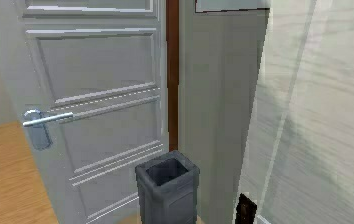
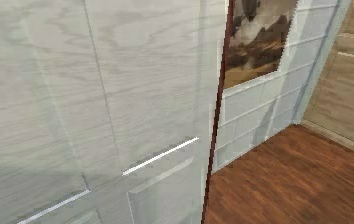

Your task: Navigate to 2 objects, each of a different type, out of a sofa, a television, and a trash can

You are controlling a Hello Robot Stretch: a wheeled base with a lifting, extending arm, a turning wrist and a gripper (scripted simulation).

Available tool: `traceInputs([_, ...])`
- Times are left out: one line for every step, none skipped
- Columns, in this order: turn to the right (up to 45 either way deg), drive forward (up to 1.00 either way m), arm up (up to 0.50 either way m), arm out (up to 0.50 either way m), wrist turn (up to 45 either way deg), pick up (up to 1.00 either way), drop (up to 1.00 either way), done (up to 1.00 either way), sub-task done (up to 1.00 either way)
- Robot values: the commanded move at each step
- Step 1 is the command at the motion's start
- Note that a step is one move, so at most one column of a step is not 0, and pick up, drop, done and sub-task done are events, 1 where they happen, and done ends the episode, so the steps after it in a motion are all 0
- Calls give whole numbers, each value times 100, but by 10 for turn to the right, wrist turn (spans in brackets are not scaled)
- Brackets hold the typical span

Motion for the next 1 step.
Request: traceInputs([0, 0, 0, 0, 0, 0, 0, 0, 100])
